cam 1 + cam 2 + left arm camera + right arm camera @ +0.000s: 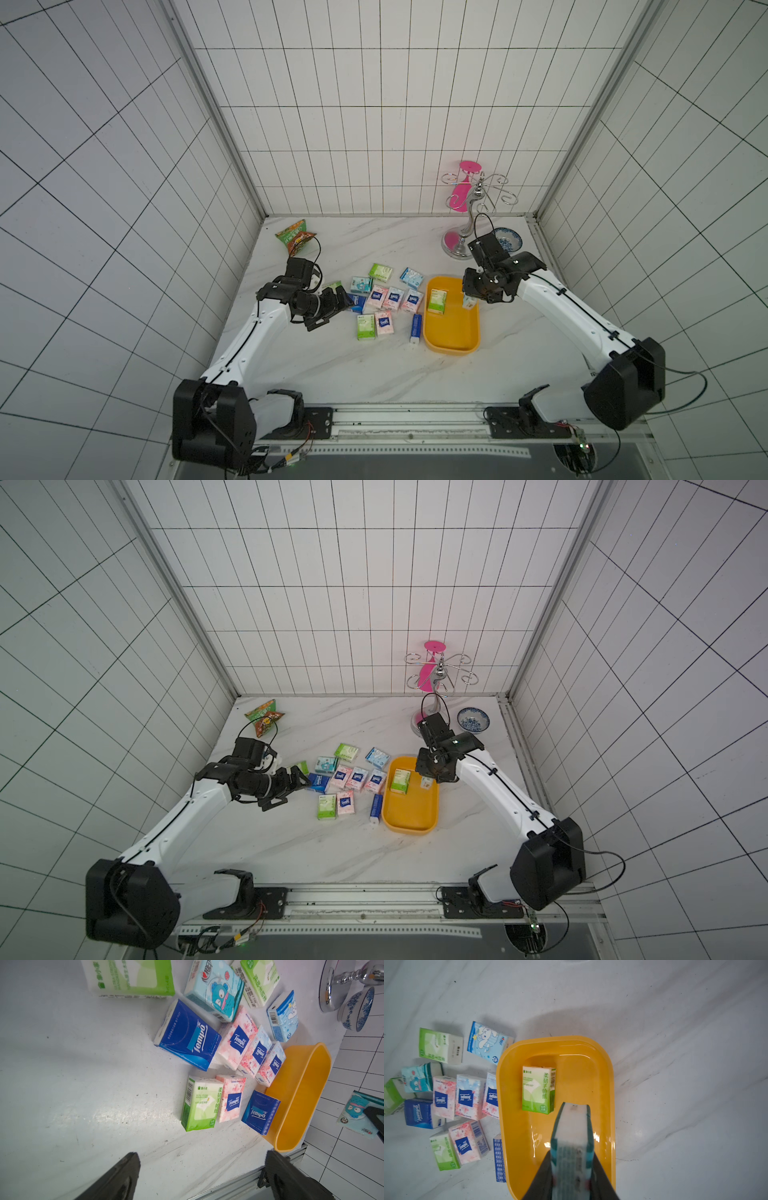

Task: Put the pocket tissues into the storage box
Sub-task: Place the pocket tissues in the storage box.

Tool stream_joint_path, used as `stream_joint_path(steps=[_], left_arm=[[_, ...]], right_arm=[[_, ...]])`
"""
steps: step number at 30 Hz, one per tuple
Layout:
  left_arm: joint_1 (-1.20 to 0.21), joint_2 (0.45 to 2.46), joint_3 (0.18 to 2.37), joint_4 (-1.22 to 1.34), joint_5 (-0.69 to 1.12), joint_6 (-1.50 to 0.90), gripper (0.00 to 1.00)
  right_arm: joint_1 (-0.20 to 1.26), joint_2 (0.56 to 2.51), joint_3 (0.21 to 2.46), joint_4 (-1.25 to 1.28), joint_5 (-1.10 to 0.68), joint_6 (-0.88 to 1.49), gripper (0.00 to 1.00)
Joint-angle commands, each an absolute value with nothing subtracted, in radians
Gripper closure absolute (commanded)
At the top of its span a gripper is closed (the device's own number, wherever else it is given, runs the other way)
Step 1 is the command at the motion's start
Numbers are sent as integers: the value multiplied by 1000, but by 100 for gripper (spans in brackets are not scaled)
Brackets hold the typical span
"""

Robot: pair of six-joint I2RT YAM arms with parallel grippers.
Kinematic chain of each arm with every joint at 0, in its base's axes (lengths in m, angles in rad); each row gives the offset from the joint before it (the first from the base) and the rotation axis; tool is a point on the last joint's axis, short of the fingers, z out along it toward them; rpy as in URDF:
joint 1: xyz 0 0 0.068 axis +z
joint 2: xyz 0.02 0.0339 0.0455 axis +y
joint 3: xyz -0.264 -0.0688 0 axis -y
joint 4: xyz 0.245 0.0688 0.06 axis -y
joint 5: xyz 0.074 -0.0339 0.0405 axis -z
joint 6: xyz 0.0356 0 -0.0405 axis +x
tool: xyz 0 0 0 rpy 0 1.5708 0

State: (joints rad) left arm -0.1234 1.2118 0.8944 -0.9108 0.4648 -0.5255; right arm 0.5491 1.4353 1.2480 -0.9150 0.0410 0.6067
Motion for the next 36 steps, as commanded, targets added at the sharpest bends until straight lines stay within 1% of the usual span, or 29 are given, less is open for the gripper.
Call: stream_joint_path(steps=[1,6,13,19,25,29,30,31,33,36], left_arm=[[-127,1196,901,-925,432,-537,3],[-126,1184,900,-911,436,-545,3],[-127,1274,947,-902,469,-534,3],[-127,1279,957,-898,457,-522,2],[-126,1254,933,-895,455,-528,3],[-125,1242,925,-899,447,-528,3],[-126,1238,925,-902,444,-528,2],[-124,1236,925,-904,441,-527,3],[-124,1229,924,-907,436,-528,3],[-124,1223,925,-907,433,-531,2]], right_arm=[[543,1496,1229,-932,48,504,75],[544,1584,1236,-900,73,472,75],[555,1690,1247,-863,122,442,76],[578,1778,1271,-873,240,437,76],[594,1873,1351,-877,275,431,76],[603,1922,1401,-884,258,434,75],[609,1928,1412,-884,257,436,74],[614,1931,1422,-886,255,437,71],[622,1931,1443,-890,241,445,60],[621,1910,1470,-900,200,467,48]])
